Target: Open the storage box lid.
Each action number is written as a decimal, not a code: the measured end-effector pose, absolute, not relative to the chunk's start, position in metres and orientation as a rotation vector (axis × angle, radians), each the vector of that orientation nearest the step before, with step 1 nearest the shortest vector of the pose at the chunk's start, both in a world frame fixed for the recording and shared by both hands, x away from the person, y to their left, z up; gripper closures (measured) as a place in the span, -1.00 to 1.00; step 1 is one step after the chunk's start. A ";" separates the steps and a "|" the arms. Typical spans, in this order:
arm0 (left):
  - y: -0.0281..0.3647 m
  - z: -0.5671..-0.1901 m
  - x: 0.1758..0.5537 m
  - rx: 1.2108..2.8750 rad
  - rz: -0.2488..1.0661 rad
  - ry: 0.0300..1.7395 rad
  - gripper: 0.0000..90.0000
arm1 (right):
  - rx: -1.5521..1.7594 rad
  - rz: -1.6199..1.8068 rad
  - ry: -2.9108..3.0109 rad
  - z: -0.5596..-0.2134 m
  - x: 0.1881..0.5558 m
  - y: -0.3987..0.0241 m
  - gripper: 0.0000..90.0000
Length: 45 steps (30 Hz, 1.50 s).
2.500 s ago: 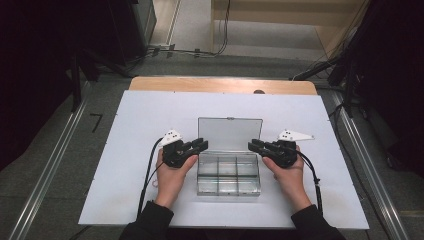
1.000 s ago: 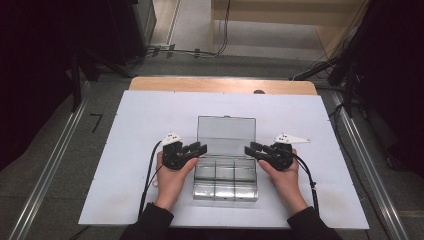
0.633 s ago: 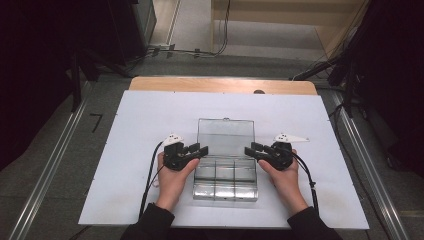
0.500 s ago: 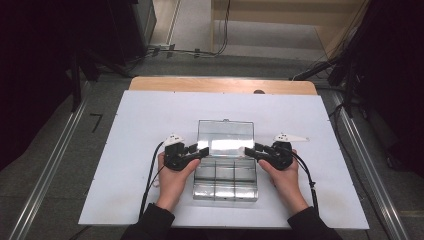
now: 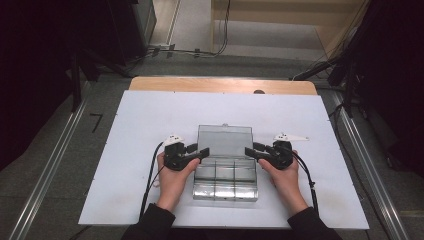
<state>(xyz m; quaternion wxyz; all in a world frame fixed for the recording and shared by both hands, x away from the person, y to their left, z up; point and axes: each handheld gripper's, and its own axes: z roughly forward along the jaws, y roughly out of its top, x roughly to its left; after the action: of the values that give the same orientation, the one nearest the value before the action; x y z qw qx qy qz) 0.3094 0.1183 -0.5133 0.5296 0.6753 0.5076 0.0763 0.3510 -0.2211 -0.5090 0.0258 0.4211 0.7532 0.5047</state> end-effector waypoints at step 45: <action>0.147 -0.473 0.272 1.745 0.230 1.007 -1.00 | 0.962 1.493 2.267 -0.474 0.299 -0.281 -0.98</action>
<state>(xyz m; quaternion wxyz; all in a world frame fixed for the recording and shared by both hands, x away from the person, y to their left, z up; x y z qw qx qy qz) 0.2719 0.1473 -0.4734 0.5284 0.7306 0.4217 0.0963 0.2991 -0.2813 -0.4741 0.1307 0.3311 0.7804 0.5141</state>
